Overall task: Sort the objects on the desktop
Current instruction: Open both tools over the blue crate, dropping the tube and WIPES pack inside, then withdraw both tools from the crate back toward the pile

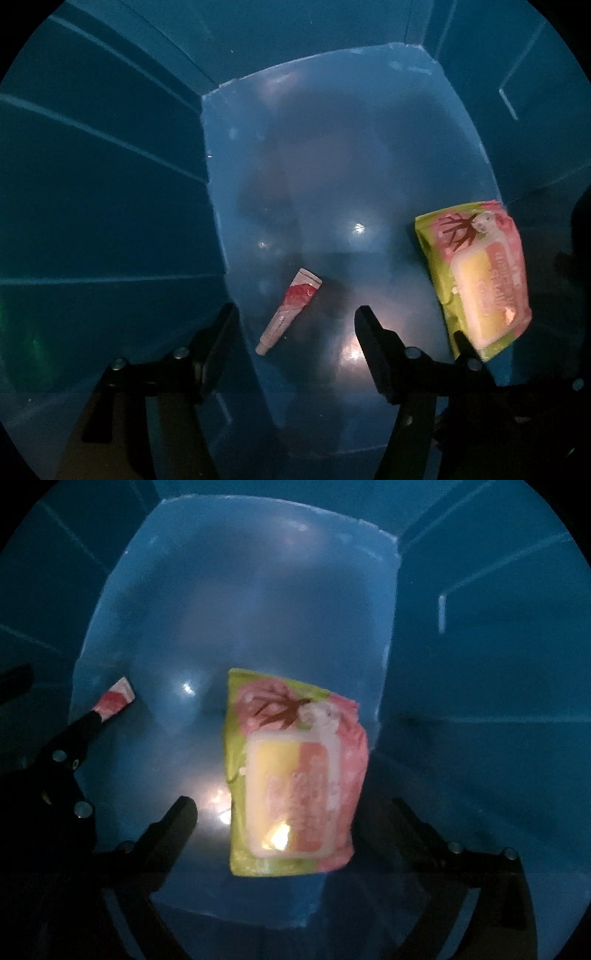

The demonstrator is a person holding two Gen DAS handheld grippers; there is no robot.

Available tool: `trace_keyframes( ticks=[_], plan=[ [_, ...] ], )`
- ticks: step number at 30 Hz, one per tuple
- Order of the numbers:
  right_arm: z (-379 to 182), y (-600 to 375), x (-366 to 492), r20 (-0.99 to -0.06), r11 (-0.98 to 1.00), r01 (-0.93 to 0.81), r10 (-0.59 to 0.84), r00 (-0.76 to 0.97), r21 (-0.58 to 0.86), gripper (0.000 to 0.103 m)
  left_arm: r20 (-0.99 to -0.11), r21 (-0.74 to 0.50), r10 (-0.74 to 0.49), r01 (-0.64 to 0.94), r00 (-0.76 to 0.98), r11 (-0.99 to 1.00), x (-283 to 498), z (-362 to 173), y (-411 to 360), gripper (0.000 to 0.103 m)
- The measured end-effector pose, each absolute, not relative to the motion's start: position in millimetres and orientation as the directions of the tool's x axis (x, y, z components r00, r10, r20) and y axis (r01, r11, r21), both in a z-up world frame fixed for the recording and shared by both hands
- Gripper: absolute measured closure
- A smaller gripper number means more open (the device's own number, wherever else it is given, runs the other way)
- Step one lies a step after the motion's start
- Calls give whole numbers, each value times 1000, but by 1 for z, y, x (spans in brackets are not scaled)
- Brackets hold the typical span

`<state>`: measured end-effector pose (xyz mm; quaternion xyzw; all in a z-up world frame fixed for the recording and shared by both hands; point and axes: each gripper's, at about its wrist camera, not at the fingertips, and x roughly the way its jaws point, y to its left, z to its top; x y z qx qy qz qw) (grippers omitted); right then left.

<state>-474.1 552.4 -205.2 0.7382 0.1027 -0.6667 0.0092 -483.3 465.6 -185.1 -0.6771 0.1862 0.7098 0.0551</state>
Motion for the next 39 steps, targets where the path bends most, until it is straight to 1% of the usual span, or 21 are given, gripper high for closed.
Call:
trace_keyframes(
  ticks=[3,6,8,10,13,14,15,19,21,26,30,36,39],
  plan=[
    [-192,556,-471,-989,-986,135,110,98,-96,0,-982,185,-164,-328,-89,-926,-486,-175,464,39],
    [-168,562,-465,-990,-988,117,113,80,-103,0,-986,159,-134,-313,-102,-936,-483,-156,461,39],
    [-155,567,-477,-991,-987,120,117,65,-108,0,-987,142,-110,-309,-118,-941,-476,-134,461,39],
    [-138,572,-469,-992,-985,126,120,46,-114,0,-987,120,-83,-299,-136,-947,-466,-115,454,39],
    [-96,563,-434,-993,-986,120,119,-17,-120,0,-983,82,-29,-291,-181,-953,-447,-79,448,39],
    [-85,566,-429,-994,-987,114,106,-39,-110,0,-978,71,-7,-300,-208,-951,-437,-64,446,39],
    [-68,566,-421,-995,-990,121,63,-71,-72,0,-973,61,13,-307,-233,-950,-431,-54,442,39],
    [-36,554,-393,-987,-980,192,25,-161,-56,0,-935,51,74,-336,-347,-940,-385,-8,431,39],
    [-18,548,-377,-980,-973,222,11,-200,-56,0,-919,46,90,-331,-384,-942,-372,6,424,39],
    [13,526,-335,-947,-954,285,-4,-323,-93,0,-852,51,109,-287,-512,-956,-329,41,394,39],
    [37,505,-306,-896,-929,318,30,-443,-188,0,-795,73,85,-235,-600,-969,-300,58,370,39],
    [59,467,-280,-822,-894,329,71,-565,-304,0,-749,74,63,-177,-660,-981,-270,73,327,39],
    [68,446,-271,-795,-898,307,74,-602,-315,0,-734,77,60,-172,-676,-982,-259,77,304,39]
  ],
)
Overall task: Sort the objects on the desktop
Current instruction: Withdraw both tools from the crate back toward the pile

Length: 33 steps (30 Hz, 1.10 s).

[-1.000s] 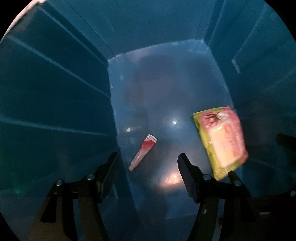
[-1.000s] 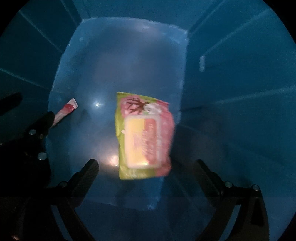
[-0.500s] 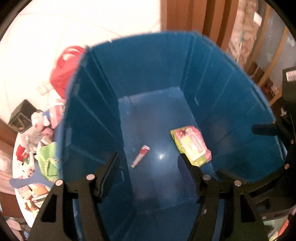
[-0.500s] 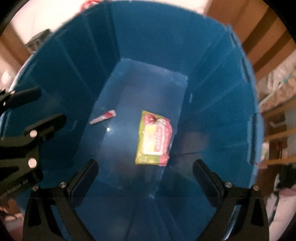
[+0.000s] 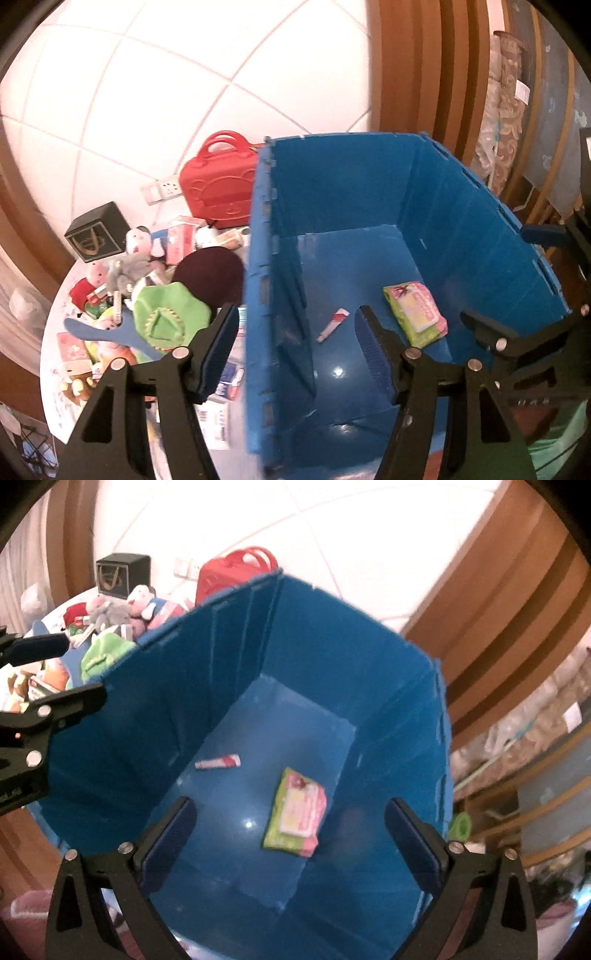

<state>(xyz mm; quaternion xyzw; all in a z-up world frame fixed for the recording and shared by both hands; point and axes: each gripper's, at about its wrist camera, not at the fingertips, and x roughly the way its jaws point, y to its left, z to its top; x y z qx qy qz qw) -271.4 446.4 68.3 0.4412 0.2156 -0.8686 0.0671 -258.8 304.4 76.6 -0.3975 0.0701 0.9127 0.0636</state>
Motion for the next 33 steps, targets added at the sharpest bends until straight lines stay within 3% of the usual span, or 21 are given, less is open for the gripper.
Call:
trace_keyframes(
  ticks=[10,18,24,33],
  plan=[
    [87,350,-241,-740,-919,302,-17,-673,-253,0,-678,114,30,-146,-734,-983,-213,80,181,38],
    [72,234,-211,-715,-932,319,-105,-692,-172,0,-660,126,-4,-105,-751,-986,-179,59,51,38],
    [34,173,-206,-719,-942,325,-171,-674,-81,0,-692,58,12,-72,-722,-996,-169,17,-27,38],
    [-73,126,-217,-844,-940,339,-164,-510,-22,0,-809,-17,21,-12,-588,-1000,-182,-85,-69,38]
  ],
)
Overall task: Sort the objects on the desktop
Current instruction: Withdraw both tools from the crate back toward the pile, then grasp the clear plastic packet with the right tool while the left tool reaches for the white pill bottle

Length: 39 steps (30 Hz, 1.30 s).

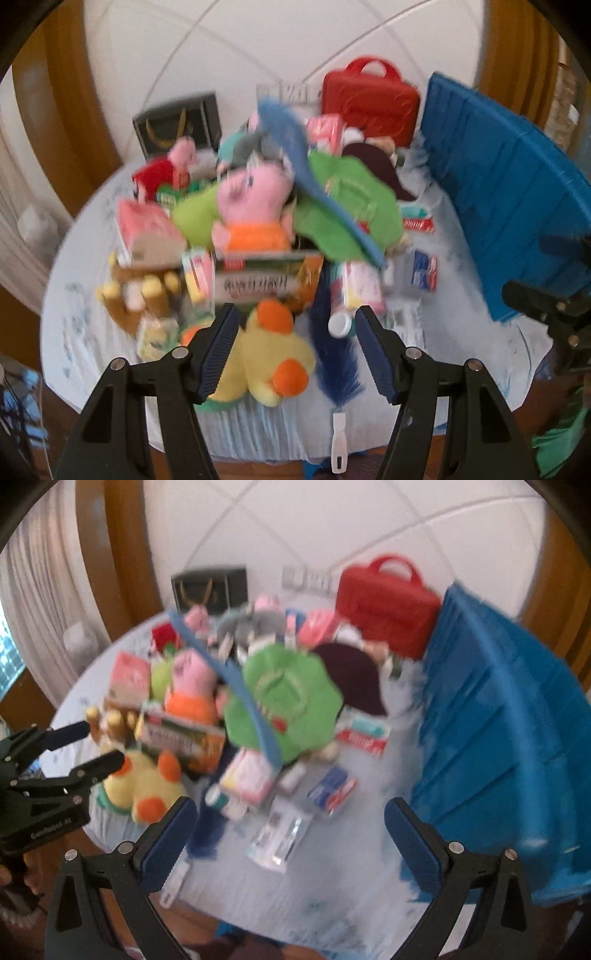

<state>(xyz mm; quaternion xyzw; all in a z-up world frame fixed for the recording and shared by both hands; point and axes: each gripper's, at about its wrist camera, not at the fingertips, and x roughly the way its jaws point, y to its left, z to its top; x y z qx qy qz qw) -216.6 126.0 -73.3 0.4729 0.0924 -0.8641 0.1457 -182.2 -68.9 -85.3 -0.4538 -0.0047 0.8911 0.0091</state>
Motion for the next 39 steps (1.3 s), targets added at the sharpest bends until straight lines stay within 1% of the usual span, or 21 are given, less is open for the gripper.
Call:
trace_keyframes(
  ticks=[4,6,12,18,21,26,30,33,36,38,39],
  plan=[
    [-116,131,-228,-881,-948,318,-160,-444,12,0,-842,-86,64,16,-535,-996,-191,-122,-63,38],
    [-138,135,-233,-898,-953,300,-158,-410,31,0,-854,-100,80,11,-514,-995,-196,-140,-53,38],
    [-190,158,-251,-938,-972,232,-120,-325,44,0,-888,-46,41,0,-458,-999,-218,-182,-14,38],
    [-222,175,-262,-956,-977,196,-131,-264,80,0,-908,5,-2,-6,-418,-1000,-233,-210,4,38],
    [-242,178,-266,-967,-979,195,-101,-234,55,0,-922,-3,4,-4,-387,-1000,-242,-227,8,38],
    [-277,194,-274,-985,-991,118,-80,-151,62,0,-942,9,0,-26,-337,-1000,-256,-254,17,38],
    [-289,195,-272,-987,-996,89,-15,-159,1,0,-932,87,-48,-93,-360,-992,-261,-265,26,38],
    [-289,194,-268,-984,-999,35,0,-179,-6,0,-928,67,-15,-127,-373,-990,-263,-265,23,34],
    [-287,195,-262,-974,-1000,-18,10,-228,-6,0,-935,23,26,-133,-353,-991,-268,-269,15,21],
    [-287,195,-260,-969,-999,-48,18,-245,-6,0,-947,-10,61,-161,-315,-987,-272,-275,15,2],
    [-287,194,-260,-969,-999,-53,19,-247,-6,0,-951,-3,62,-190,-304,-982,-272,-278,19,1]
  ],
)
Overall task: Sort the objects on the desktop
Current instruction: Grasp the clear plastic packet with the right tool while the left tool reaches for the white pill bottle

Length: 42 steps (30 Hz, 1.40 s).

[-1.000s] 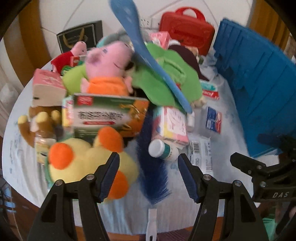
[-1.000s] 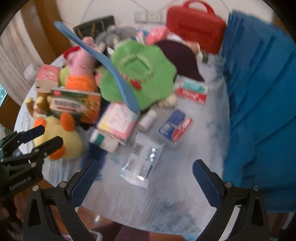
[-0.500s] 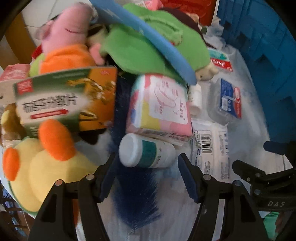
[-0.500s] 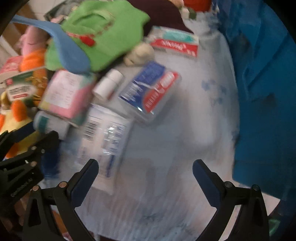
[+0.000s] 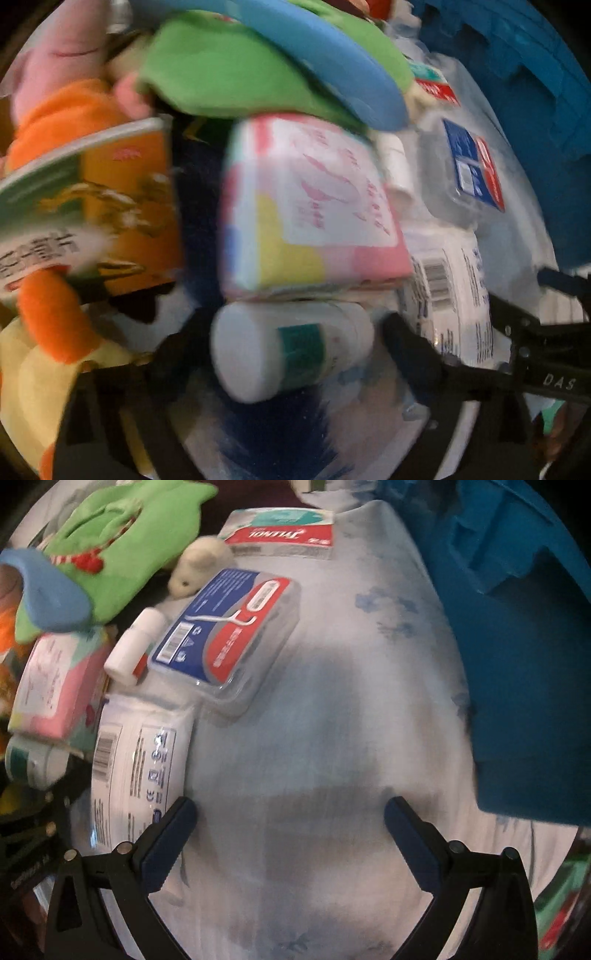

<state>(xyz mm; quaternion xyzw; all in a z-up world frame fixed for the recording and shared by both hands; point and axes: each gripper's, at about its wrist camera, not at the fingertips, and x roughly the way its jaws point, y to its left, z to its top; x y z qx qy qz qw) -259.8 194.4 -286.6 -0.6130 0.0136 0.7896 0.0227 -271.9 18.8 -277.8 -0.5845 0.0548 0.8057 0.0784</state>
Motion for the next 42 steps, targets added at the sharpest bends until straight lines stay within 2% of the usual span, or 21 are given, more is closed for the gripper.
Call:
trace_keyframes(
  ticks=[1,3,4,5,7,8,12,13,16,19,22,25,27,33,34,35,38,42],
  plan=[
    [-286,195,-260,-969,-998,-55,18,-245,-4,0,-948,5,61,-205,-314,-979,-270,-278,20,1],
    [-285,196,-258,-975,-998,-70,9,-222,6,1,-943,21,53,-218,-327,-976,-266,-275,22,9],
    [-281,197,-254,-974,-995,-92,-3,-228,25,9,-939,41,41,-228,-342,-973,-263,-272,23,20],
    [-276,196,-251,-970,-994,-102,-15,-241,41,21,-932,59,34,-241,-362,-969,-259,-267,23,26],
    [-260,185,-242,-957,-995,-80,-34,-287,60,28,-916,51,54,-247,-398,-968,-253,-258,17,37],
    [-253,178,-240,-952,-996,-64,-41,-305,64,29,-914,43,60,-243,-401,-969,-253,-256,13,38],
    [-242,149,-238,-945,-992,-17,-117,-306,129,33,-909,-5,102,-233,-405,-972,-253,-254,-3,38],
    [-245,142,-239,-949,-992,-9,-114,-294,122,33,-910,18,81,-236,-407,-972,-254,-256,-5,39],
    [-255,137,-242,-958,-993,-46,-96,-272,113,34,-907,15,91,-248,-411,-969,-253,-256,-9,39],
    [-265,145,-243,-960,-979,-98,-153,-236,180,34,-904,16,102,-271,-416,-962,-254,-254,-4,38],
    [-257,139,-240,-952,-973,-92,-185,-242,213,29,-903,29,102,-296,-418,-955,-252,-252,-3,38],
    [-248,120,-240,-947,-978,-41,-188,-260,205,13,-902,39,99,-307,-420,-951,-251,-254,-4,38],
    [-253,105,-243,-960,-987,-12,-152,-236,159,13,-902,52,88,-307,-423,-950,-250,-255,-4,38],
    [-265,94,-243,-974,-994,-45,-91,-208,102,25,-900,88,64,-324,-431,-942,-250,-262,-1,38],
    [-264,92,-242,-974,-996,-40,-69,-214,79,32,-901,91,60,-322,-429,-942,-252,-262,0,38],
    [-262,90,-242,-975,-998,-34,-46,-219,55,41,-903,91,57,-319,-426,-943,-255,-264,1,39],
    [-258,86,-236,-972,-999,-15,-36,-230,40,51,-906,71,74,-320,-418,-945,-252,-265,3,49],
    [-247,91,-225,-969,-999,-29,-24,-247,32,56,-900,55,86,-306,-428,-950,-251,-257,2,53]
  ],
)
